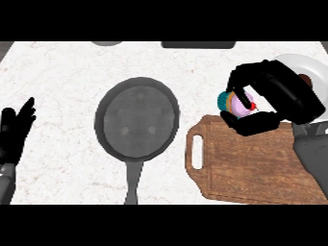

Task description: Pick the cupcake from the cutting board and place it in the pan

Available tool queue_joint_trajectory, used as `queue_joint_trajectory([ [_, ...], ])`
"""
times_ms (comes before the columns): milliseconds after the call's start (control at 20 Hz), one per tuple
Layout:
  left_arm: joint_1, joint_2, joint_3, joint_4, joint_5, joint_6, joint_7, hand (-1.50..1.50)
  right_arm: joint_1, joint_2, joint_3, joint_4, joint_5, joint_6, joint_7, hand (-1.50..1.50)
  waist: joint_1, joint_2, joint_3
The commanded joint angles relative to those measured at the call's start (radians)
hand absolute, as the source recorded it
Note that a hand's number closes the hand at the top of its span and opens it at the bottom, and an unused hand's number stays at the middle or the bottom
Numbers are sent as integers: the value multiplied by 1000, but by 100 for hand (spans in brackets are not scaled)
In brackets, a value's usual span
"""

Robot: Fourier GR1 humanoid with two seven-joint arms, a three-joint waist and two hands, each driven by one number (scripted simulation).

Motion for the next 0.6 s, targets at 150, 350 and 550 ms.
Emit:
queue_joint_trajectory([
  [150,26,-13,12,-30,-3,-21,-9,0,-186,250,39,158,28,4,152,150,9,0,0],
  [350,22,-2,3,-60,-20,-30,33,0,-245,376,35,373,55,-83,106,150,18,4,0],
  [550,26,-51,0,-22,-39,-5,-20,0,-332,466,33,553,80,-135,95,150,15,5,0],
])
